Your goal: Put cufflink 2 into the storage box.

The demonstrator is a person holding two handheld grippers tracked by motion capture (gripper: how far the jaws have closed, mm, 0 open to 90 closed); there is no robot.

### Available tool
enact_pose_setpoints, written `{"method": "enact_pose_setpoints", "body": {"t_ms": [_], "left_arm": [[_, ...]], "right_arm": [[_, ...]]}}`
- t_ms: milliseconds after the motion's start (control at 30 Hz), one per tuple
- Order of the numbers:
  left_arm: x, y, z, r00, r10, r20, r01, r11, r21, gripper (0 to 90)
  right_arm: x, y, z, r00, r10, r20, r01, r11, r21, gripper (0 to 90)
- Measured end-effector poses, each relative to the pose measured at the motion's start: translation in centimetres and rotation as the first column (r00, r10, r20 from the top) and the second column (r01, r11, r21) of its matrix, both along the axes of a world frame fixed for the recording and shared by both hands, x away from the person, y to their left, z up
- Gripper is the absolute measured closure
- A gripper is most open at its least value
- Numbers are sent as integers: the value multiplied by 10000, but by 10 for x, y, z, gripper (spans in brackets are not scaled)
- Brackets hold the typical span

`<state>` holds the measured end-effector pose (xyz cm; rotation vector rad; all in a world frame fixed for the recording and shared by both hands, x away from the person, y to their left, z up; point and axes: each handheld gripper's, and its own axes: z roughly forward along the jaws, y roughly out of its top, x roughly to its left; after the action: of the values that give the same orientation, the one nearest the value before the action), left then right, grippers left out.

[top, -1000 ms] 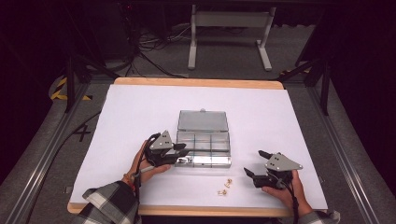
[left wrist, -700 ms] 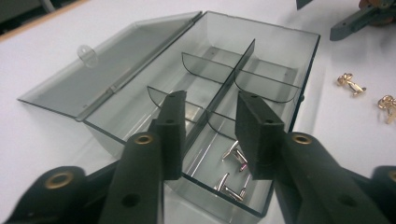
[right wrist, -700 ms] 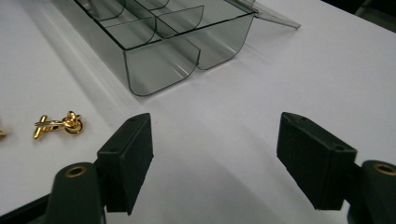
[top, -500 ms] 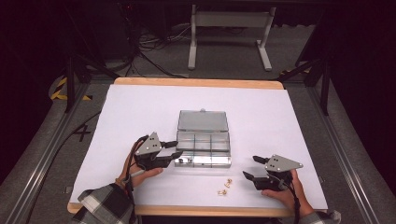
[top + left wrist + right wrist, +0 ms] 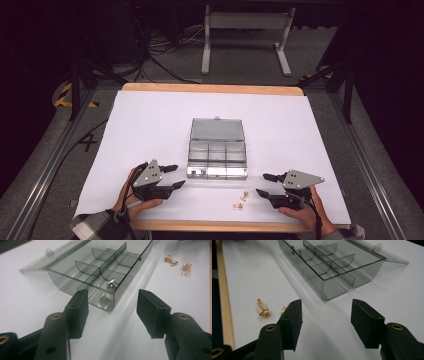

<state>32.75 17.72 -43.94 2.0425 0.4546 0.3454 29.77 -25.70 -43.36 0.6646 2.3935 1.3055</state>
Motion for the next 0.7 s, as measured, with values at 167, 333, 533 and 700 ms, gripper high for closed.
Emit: {"method": "enact_pose_setpoints", "body": {"t_ms": [167,333,533,700], "left_arm": [[-9,10,-8,9990,427,-96,-426,9991,45,364],[-10,16,-14,9970,752,-206,-753,9972,-30,309],[-11,26,-18,9940,1042,-345,-1066,9913,-773,260],[-11,23,-18,9946,998,-283,-1011,9936,-500,250]], "right_arm": [[-7,12,2,9977,671,-75,-672,9977,-69,519],[-12,26,-1,9912,1278,-335,-1284,9916,-147,569],[-17,44,-6,9815,1802,-649,-1821,9830,-235,597],[-19,54,-9,9744,2125,-728,-2159,9755,-430,616]]}}
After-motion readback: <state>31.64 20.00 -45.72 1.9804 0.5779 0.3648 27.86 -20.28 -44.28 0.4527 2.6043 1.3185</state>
